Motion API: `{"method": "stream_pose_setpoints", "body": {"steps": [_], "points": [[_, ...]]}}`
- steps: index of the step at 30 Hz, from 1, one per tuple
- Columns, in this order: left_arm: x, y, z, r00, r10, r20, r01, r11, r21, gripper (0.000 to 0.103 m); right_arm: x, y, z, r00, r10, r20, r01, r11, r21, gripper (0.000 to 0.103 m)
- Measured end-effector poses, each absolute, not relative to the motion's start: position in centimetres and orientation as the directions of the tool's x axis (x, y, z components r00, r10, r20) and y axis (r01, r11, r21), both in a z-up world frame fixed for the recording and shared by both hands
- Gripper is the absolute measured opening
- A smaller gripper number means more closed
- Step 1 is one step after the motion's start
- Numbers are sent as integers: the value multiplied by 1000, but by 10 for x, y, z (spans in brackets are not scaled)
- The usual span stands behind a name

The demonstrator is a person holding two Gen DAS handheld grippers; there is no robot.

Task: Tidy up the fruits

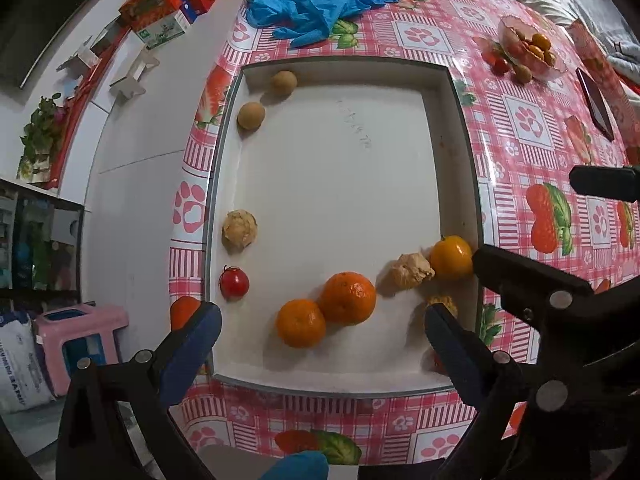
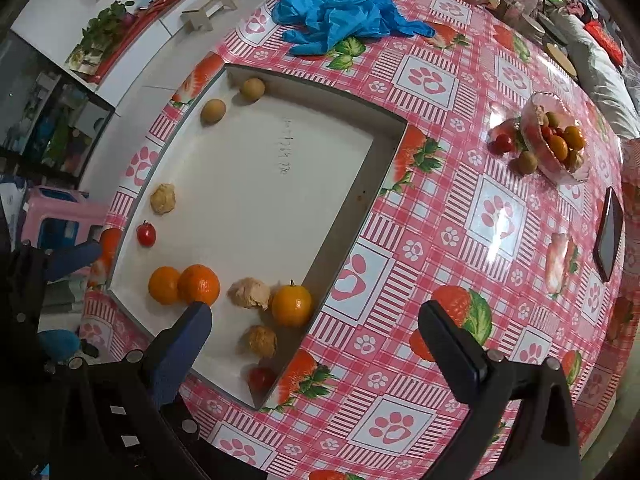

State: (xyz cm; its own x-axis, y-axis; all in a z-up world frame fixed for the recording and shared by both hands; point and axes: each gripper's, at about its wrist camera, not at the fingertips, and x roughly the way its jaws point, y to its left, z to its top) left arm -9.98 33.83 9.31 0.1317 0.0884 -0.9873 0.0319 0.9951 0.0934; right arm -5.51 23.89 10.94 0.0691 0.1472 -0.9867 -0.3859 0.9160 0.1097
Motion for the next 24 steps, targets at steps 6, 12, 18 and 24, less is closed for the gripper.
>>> {"method": "stream_pose_setpoints", "body": {"steps": [6,12,18,24], "points": [[-102,334,97,136,89,-987,47,994,96,102,-56,237,113,78,136,-988,-385,918,96,103],[-103,333,99,137,75,-988,46,996,81,102,-58,237,115,78,124,-989,-388,918,84,103],[-105,332,99,137,66,-988,55,996,74,102,-59,236,116,76,111,-991,-387,919,73,103],[-107,333,99,134,62,-989,63,996,71,102,-61,237,116,81,94,-992,-391,919,55,103]]}}
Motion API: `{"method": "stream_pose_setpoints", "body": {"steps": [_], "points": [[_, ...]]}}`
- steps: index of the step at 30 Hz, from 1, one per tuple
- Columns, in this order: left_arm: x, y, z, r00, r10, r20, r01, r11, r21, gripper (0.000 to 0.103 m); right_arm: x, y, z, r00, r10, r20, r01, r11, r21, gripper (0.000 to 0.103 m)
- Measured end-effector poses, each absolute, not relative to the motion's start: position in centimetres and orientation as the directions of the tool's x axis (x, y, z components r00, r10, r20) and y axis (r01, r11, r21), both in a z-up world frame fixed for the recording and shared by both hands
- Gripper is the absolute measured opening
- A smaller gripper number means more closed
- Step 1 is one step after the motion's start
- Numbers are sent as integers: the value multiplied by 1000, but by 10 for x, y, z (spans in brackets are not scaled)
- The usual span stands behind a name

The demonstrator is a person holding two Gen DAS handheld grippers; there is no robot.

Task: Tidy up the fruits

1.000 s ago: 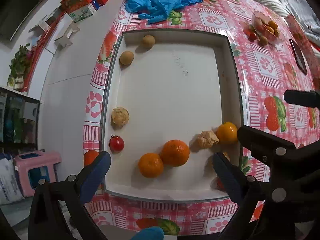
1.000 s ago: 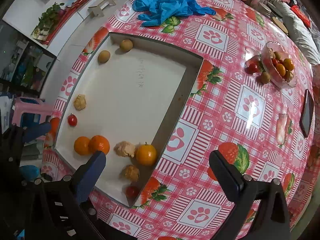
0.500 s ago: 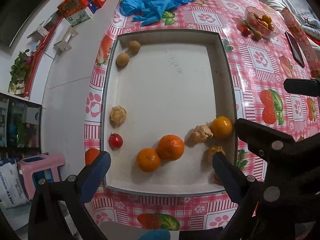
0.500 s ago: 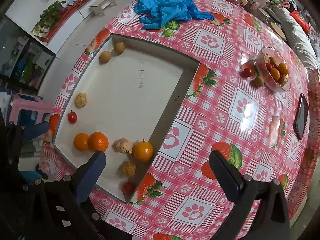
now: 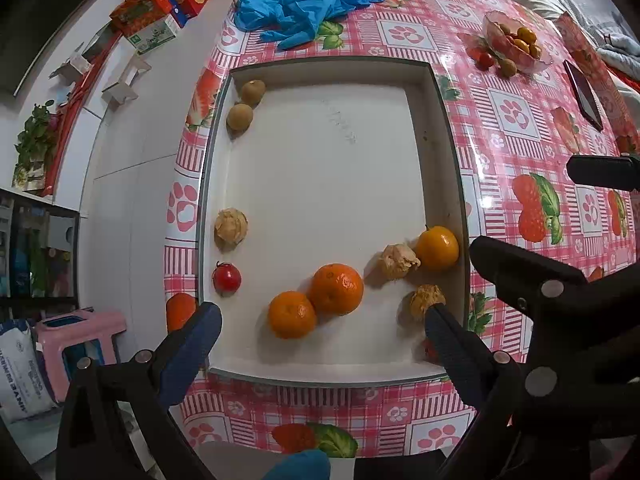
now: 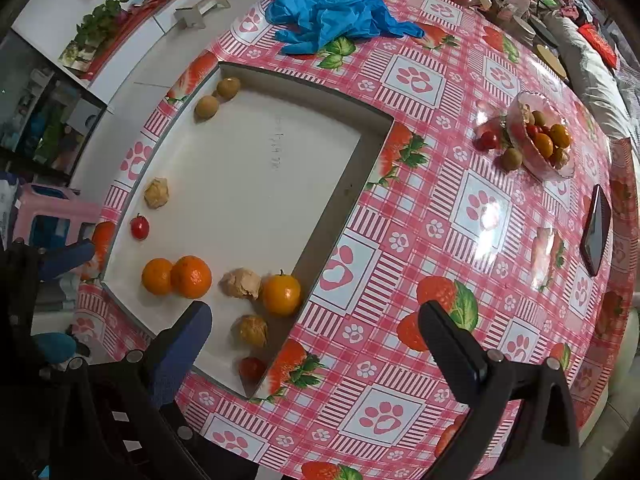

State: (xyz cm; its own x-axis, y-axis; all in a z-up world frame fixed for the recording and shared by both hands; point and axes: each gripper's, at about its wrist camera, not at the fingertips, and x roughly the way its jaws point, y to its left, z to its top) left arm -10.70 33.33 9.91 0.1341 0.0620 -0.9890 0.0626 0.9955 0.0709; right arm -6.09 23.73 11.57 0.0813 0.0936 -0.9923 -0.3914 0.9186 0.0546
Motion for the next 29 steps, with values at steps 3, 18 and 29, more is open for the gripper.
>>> {"method": "stream_pose_setpoints", "body": {"steps": [3,18,29], "points": [[-108,334,100,135,62,-989,68,995,72,102,-61,238,117,86,88,-992,-391,919,48,103],[-107,336,105,147,53,-988,98,993,68,102,-62,238,123,106,74,-992,-370,929,29,103],[-102,342,104,162,45,-986,119,991,65,102,-65,241,124,112,74,-991,-342,939,32,103]]}}
